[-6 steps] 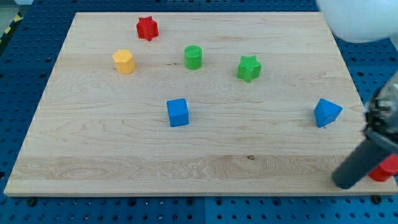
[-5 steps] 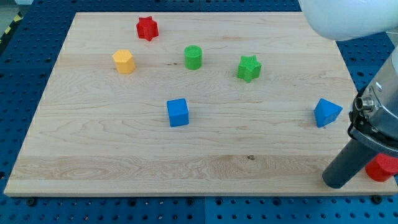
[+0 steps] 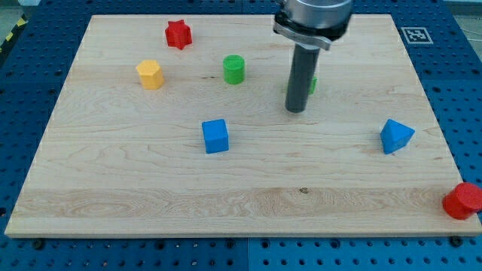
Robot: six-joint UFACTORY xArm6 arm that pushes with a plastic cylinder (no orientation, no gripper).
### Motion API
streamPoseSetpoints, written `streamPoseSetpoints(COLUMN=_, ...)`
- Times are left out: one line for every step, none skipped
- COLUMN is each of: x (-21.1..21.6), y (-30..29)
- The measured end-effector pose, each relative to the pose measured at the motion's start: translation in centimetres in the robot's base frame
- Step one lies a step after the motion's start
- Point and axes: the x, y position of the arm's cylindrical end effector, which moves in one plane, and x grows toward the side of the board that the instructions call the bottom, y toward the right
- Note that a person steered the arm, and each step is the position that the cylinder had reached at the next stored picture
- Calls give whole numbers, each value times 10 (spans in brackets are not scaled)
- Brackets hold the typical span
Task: Push the blue triangle to the top left of the red circle
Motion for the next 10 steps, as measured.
streamPoseSetpoints(x=-22, y=-3)
streamPoseSetpoints(x=-3, y=30)
streamPoseSetpoints(x=23, y=65)
streamPoseSetpoints(x=29, y=84)
streamPoseSetpoints(x=44, y=118)
streamPoseSetpoints(x=56, y=129)
streamPoseSetpoints(x=70, y=151)
streamPoseSetpoints(x=64, y=152)
streamPoseSetpoints(x=50, y=167)
streamPoseSetpoints(x=76, y=172)
